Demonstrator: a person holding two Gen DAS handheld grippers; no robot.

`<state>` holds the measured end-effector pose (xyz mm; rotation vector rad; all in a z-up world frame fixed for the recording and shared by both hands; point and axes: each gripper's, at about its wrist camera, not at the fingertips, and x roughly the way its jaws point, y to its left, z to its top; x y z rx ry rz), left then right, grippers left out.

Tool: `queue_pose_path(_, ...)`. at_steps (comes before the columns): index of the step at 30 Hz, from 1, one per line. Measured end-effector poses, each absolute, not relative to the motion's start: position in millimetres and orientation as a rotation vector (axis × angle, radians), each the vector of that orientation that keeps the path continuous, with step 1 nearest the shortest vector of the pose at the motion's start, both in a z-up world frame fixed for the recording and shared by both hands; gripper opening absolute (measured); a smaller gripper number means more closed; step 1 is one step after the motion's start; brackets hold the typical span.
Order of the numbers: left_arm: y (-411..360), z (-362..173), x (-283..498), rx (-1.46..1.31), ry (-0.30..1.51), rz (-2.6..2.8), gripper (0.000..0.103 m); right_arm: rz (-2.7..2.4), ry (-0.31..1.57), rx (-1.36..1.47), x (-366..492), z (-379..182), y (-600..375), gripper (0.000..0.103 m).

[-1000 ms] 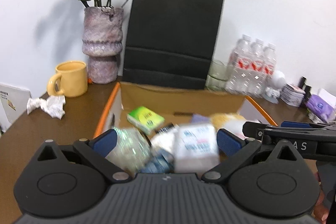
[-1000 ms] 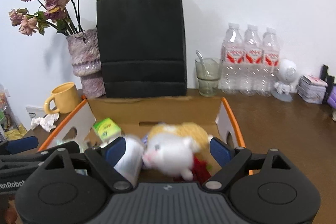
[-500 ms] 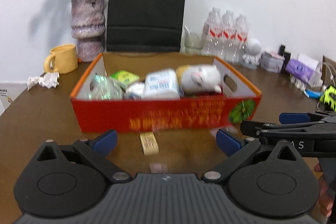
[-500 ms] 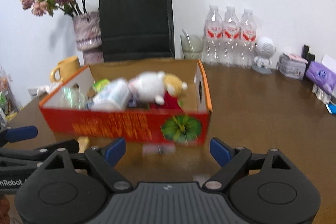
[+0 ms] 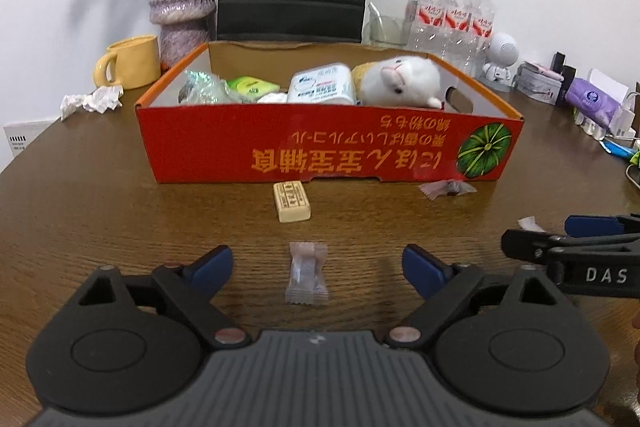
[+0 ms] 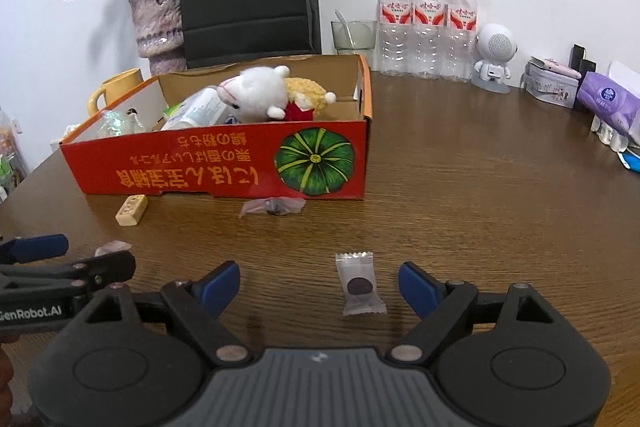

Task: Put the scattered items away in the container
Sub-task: 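Move the left tool to a small clear wrapper while the right tool reaches a wrapped candy, then grasp the clear wrapper with the left tool while the right tool grasps the wrapped candy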

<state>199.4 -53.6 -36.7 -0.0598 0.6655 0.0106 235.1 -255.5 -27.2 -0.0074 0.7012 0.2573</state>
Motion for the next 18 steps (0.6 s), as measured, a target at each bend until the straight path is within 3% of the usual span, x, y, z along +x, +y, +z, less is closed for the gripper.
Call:
queue_pose_path(7,-56.6,-43.4,203.7,-0.030,0.687,0.024,0.072,0.251,0.722,-0.008,239.7,-34.6,-257.5,0.062)
queue_pose_path(10,-57.1,-43.9,203.1,-0.017,0.679,0.037,0.064,0.254,0.710,-0.020,236.2,-34.3,-255.6,0.032)
queue_pose_path(11,-57.3,-43.7,202.9,-0.011,0.675,0.041,0.057,0.260,0.706,-0.022,234.9,-34.3,-255.0,0.016)
queue_pose_path(15,-55.1,-42.3,201.0,-0.019,0.662,0.028,0.019,0.290,0.700,-0.011,230.7,-33.7,-253.3,0.016)
queue_pose_path(18,-54.2,-41.9,199.3,-0.032,0.657,0.010,0.018,0.299,0.698,-0.009,228.3,-33.2,-251.1,0.016)
